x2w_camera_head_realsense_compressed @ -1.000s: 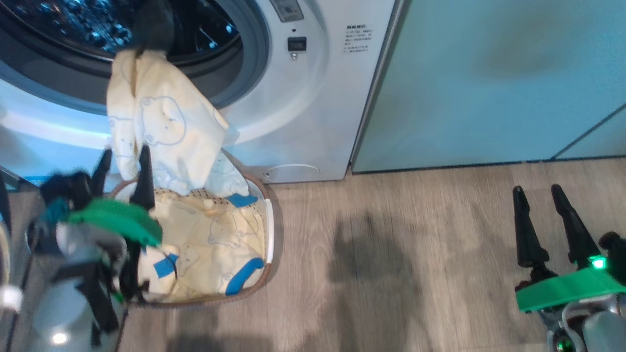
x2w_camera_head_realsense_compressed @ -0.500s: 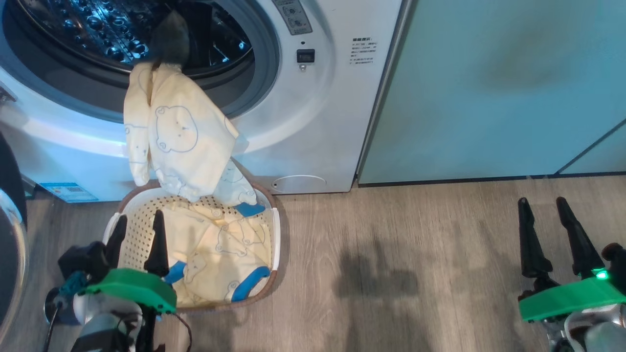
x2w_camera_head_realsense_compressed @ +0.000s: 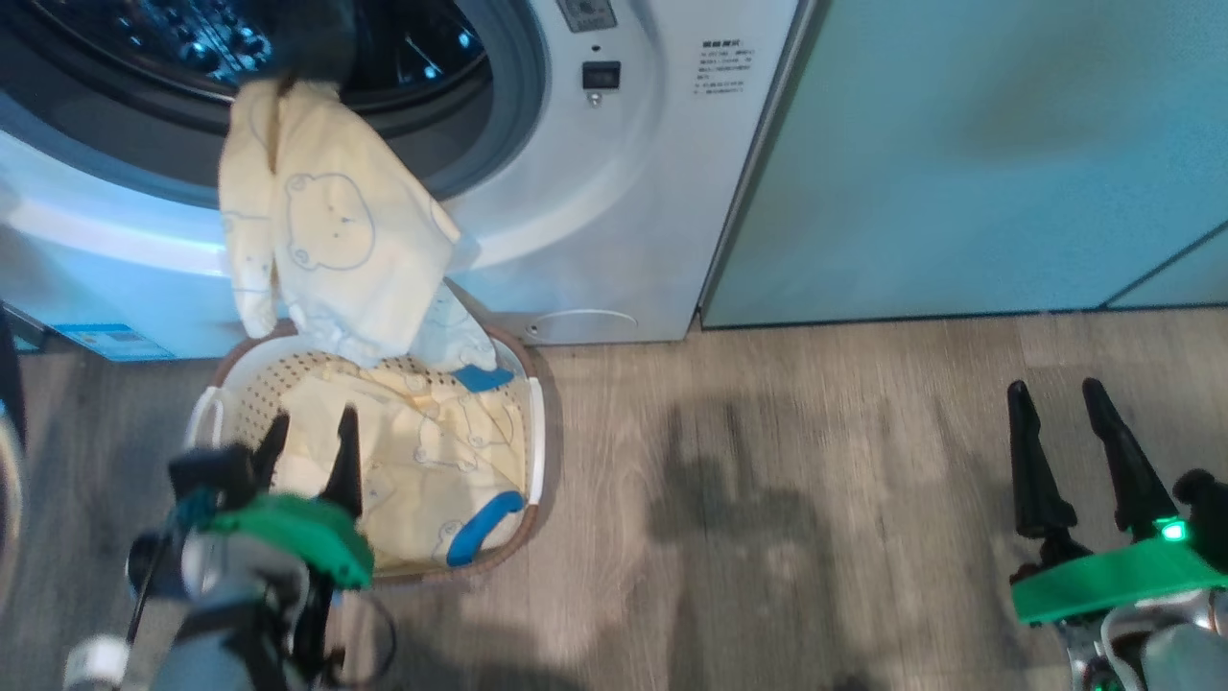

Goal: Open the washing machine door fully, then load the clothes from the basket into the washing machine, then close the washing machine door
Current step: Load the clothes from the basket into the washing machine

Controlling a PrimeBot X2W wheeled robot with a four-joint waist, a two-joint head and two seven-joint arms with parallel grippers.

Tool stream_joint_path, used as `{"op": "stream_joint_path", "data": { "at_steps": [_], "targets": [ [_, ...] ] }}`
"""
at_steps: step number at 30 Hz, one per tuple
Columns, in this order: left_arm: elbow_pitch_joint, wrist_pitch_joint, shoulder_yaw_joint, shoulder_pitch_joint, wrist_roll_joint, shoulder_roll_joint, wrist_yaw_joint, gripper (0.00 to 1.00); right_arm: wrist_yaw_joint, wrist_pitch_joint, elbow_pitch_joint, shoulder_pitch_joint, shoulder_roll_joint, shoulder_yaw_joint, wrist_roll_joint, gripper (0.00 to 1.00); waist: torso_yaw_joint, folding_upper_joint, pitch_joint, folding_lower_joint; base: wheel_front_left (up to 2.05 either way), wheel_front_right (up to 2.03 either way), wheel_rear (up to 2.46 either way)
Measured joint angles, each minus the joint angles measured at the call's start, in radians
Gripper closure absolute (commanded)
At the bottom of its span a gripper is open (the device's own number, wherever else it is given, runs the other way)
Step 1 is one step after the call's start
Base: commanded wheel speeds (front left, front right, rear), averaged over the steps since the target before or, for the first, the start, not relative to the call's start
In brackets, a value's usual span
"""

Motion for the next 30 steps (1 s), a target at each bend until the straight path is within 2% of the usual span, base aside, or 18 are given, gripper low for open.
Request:
{"op": "stream_joint_path", "data": {
  "at_steps": [13, 22, 30],
  "targets": [
    [0.298, 0.000, -0.056, -0.326, 0.057, 0.001, -0.007, 0.00, 0.000, 0.000, -0.010, -0.070, 0.001, 0.017, 0.003, 0.00, -0.041, 0.0000, 0.123, 0.0001, 0.00, 0.00, 0.00],
    [0.478, 0.000, -0.062, -0.535, 0.071, 0.009, -0.003, 0.00, 0.000, 0.000, -0.016, -0.141, 0.002, 0.028, 0.003, 0.00, -0.063, 0.0000, 0.224, 0.0002, 0.00, 0.00, 0.00],
    [0.576, 0.000, -0.054, -0.673, 0.069, 0.016, 0.051, 0.00, 0.000, 0.000, -0.017, -0.183, 0.002, 0.043, 0.004, 0.00, -0.070, 0.0000, 0.300, 0.0001, 0.00, 0.00, 0.00]
  ]
}}
